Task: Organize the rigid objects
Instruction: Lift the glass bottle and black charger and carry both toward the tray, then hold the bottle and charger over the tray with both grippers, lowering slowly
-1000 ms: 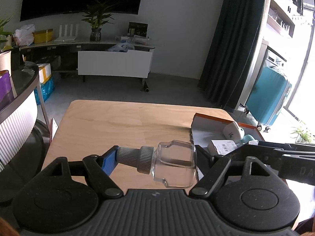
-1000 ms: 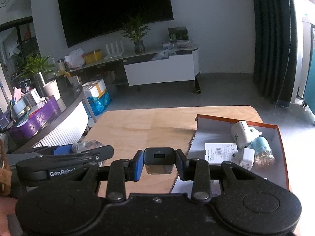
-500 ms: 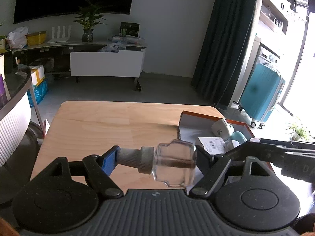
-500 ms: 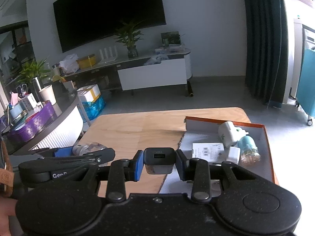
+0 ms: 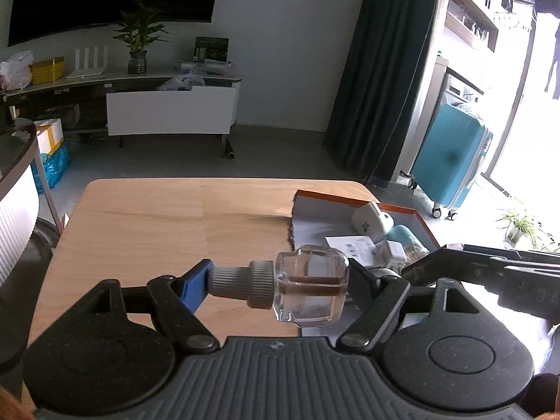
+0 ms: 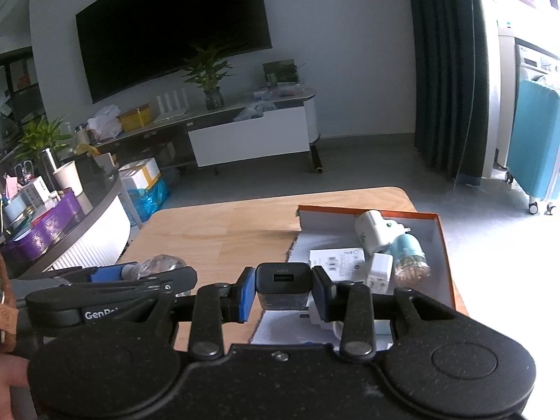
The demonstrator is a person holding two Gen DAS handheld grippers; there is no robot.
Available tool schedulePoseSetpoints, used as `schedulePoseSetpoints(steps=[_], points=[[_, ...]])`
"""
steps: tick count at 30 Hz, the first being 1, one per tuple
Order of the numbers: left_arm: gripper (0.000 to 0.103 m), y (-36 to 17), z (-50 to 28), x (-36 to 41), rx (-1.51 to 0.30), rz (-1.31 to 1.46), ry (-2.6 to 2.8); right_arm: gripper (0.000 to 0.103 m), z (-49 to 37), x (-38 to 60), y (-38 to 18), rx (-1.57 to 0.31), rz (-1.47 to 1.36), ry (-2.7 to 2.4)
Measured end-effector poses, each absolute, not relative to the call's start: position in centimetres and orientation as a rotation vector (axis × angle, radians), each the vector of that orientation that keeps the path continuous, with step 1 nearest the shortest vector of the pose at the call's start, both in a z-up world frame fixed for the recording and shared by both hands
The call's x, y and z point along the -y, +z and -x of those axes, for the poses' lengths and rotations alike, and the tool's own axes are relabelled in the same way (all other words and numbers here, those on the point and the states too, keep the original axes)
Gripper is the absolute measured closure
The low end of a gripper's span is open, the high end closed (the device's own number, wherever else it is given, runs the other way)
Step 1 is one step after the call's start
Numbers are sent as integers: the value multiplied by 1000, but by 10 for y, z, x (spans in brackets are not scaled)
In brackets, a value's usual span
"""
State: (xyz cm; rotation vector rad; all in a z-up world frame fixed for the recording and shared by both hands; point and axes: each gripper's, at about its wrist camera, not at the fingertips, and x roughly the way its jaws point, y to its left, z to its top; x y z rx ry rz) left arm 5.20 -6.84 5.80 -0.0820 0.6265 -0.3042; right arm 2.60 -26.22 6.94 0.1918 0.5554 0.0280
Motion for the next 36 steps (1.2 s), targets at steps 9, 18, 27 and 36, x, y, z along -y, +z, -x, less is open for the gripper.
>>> schedulePoseSetpoints(steps=[9, 18, 27, 36], points=[[22, 57, -50, 87, -637, 72, -345, 60, -15, 282, 68, -546, -209, -27], [22, 55, -51, 109, -644, 53, -397, 60, -4, 305, 68, -535, -229, -89], [22, 54, -52, 127, -648, 35, -441, 60, 1, 320, 68, -523, -248, -122], [22, 55, -54, 137, -647, 32, -462, 60, -2, 326, 70, -517, -255, -131]])
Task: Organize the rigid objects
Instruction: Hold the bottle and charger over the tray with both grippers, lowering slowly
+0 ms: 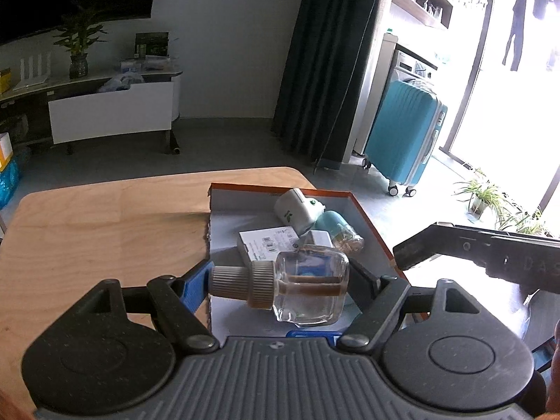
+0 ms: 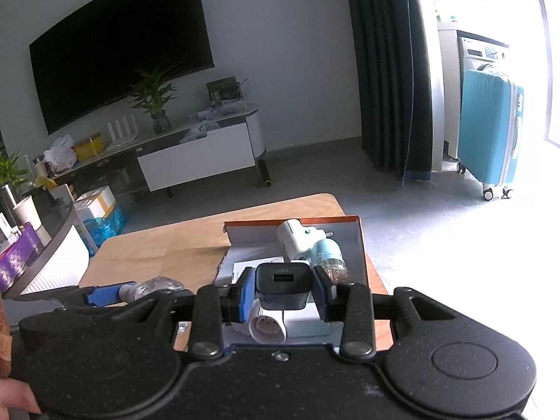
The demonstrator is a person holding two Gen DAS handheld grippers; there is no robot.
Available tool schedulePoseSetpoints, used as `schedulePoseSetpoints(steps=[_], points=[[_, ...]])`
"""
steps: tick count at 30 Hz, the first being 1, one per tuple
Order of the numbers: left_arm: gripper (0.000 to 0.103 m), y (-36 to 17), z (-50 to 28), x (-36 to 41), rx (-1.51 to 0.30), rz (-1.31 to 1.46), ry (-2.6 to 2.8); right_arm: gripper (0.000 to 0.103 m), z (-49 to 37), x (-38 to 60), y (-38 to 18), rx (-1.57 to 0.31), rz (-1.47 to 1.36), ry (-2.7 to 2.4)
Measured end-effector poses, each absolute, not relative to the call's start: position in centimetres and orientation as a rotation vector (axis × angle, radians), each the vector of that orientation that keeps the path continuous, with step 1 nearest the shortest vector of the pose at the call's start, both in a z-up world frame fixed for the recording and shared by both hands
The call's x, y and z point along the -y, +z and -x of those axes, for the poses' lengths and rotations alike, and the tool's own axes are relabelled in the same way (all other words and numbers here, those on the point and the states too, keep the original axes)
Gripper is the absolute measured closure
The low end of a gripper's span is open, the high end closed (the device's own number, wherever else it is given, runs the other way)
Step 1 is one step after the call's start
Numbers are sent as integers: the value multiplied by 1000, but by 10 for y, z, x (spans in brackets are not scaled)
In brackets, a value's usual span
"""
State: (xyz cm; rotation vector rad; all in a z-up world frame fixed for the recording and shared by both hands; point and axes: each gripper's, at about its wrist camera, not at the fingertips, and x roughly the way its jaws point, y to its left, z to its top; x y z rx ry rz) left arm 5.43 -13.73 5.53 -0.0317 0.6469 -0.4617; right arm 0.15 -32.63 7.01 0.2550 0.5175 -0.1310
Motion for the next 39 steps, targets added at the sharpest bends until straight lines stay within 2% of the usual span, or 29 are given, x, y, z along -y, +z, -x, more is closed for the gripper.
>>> schedulePoseSetpoints(steps=[39], points=[[22, 60, -66, 160, -644, 8, -489, 60, -6, 331, 74, -502, -256, -146]])
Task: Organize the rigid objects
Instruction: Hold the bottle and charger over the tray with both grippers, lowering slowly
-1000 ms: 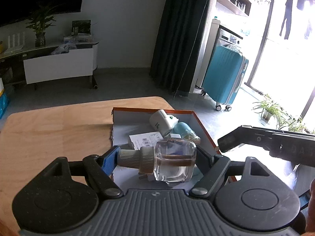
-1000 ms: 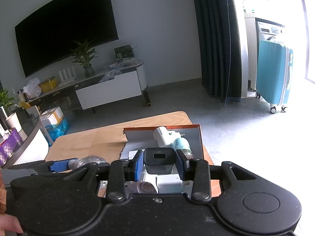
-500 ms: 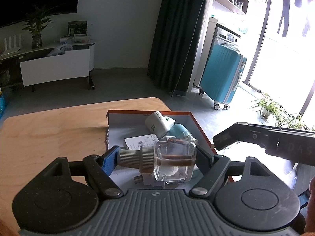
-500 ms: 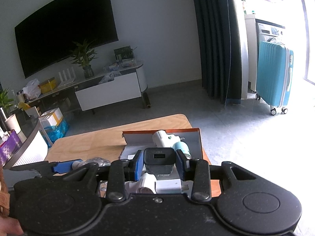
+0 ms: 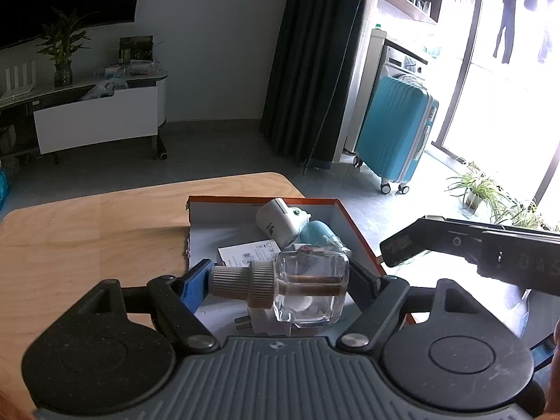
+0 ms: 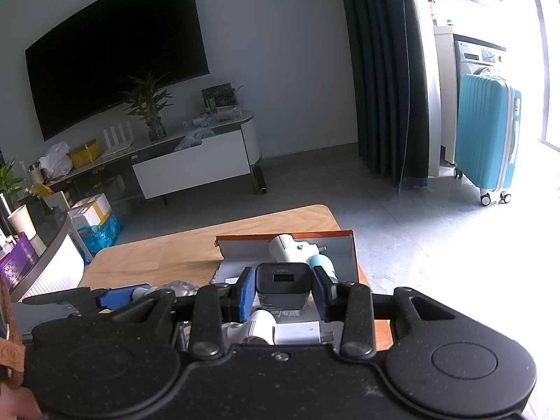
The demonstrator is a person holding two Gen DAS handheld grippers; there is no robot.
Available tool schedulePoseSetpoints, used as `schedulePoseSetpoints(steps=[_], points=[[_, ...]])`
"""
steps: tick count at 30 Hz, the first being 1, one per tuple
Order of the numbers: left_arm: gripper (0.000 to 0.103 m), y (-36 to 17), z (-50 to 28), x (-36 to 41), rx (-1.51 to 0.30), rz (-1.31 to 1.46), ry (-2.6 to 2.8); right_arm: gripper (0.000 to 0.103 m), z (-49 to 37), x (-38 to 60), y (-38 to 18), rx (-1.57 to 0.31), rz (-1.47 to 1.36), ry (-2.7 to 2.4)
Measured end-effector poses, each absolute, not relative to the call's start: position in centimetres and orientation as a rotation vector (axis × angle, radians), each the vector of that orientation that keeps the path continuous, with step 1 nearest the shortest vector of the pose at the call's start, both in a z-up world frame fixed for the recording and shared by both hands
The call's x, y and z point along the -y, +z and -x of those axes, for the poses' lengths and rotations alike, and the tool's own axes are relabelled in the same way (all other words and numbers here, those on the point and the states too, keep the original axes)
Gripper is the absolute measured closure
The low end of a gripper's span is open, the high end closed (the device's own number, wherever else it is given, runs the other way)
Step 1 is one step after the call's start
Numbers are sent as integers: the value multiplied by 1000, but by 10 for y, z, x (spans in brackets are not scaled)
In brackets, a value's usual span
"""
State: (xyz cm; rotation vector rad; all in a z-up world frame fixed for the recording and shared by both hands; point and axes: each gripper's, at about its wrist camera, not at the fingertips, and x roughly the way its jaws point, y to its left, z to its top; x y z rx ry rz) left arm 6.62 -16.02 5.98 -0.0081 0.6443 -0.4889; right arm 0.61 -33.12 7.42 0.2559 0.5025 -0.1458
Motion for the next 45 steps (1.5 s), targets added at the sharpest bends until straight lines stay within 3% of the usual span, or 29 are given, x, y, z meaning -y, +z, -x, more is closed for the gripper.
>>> schedulePoseSetpoints(steps=[45], points=[[22, 51, -91, 166, -684, 7, -469, 60, -26, 338, 56, -558, -276, -146]])
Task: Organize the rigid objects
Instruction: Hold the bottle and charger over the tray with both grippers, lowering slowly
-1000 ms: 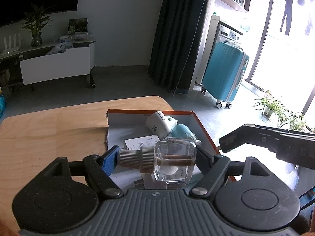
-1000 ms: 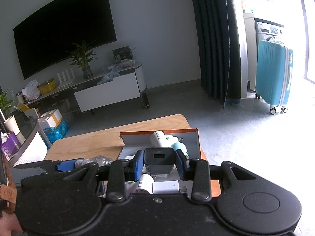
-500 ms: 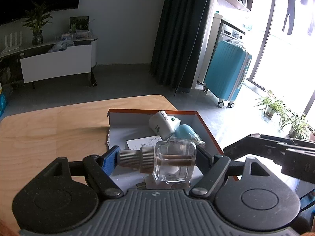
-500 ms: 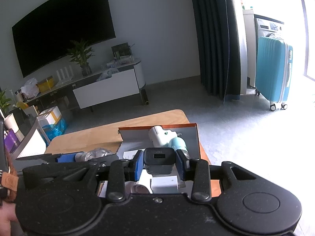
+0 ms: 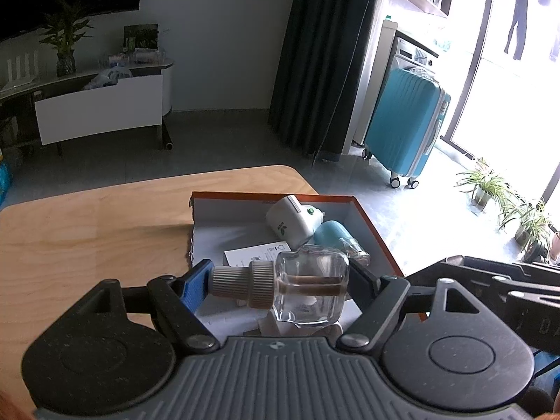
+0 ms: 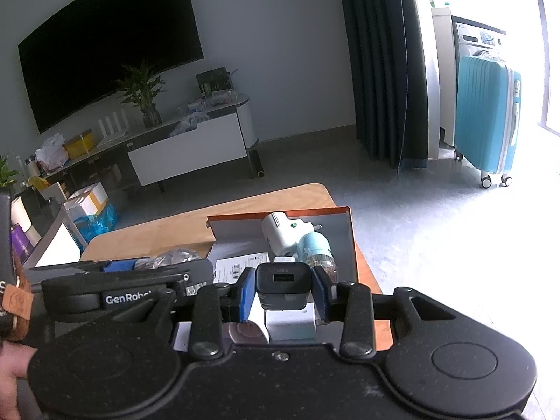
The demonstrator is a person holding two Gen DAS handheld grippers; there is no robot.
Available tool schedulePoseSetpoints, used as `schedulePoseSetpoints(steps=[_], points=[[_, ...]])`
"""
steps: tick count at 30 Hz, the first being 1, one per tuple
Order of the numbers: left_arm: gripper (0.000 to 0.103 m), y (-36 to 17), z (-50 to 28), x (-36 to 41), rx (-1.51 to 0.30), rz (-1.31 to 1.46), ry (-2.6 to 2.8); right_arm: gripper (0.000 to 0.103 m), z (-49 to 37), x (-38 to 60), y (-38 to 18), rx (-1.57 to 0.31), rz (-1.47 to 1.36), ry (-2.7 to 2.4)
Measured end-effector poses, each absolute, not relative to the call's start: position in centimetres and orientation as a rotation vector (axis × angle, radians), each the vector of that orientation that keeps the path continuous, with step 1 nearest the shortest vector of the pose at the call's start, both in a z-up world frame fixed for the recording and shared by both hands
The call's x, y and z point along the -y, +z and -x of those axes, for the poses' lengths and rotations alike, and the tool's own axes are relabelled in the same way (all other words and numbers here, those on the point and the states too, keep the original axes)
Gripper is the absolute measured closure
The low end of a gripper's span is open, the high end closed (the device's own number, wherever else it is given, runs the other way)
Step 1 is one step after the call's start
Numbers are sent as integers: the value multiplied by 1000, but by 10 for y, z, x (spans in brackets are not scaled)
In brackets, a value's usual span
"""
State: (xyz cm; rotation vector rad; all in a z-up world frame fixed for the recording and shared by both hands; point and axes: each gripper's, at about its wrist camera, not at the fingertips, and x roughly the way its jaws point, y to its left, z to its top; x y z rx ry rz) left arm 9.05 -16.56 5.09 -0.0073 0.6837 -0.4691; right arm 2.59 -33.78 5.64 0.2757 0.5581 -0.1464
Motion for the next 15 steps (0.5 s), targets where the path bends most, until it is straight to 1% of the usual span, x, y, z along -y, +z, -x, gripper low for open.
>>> schedulePoseSetpoints(steps=[15], points=[[22, 49, -96, 168, -691, 7, -473, 60, -29, 339, 52, -547, -278, -154]])
